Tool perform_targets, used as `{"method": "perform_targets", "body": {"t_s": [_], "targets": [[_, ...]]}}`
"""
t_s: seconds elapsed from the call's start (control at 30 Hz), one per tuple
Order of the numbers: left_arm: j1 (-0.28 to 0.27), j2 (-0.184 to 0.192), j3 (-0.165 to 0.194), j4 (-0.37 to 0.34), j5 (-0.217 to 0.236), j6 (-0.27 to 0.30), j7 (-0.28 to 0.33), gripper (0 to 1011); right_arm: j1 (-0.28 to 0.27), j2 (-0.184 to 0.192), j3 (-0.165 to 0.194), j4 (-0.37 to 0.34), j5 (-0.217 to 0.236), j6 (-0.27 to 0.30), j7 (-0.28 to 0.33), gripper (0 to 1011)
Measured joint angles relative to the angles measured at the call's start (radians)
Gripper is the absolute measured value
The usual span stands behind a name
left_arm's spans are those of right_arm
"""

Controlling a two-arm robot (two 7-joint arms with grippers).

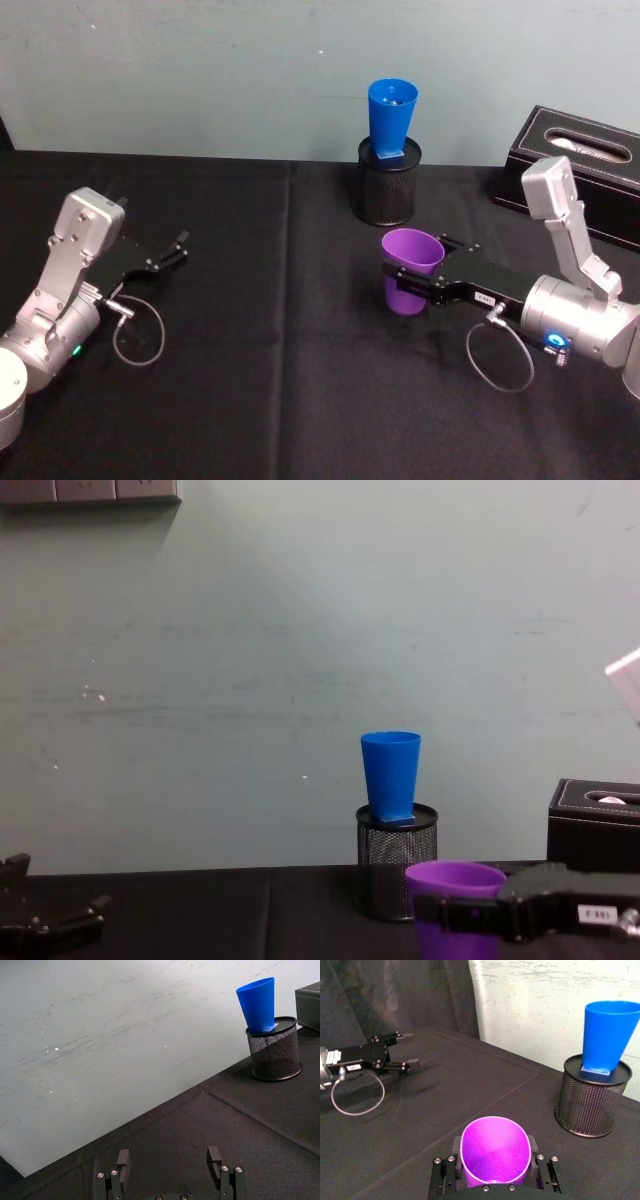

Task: Pick up one cup with a gripper and tap it against the other cup.

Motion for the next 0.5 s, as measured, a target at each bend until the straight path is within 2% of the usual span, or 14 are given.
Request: {"method": "perform_targets", "body": {"t_s": [0.5], "targets": [[0.0,0.0,0.0,0.0,0.0,0.0,0.0,1005,-0.013,-0.031,-0.009,0.06,-0.04,-0.041,0.006,726]]}}
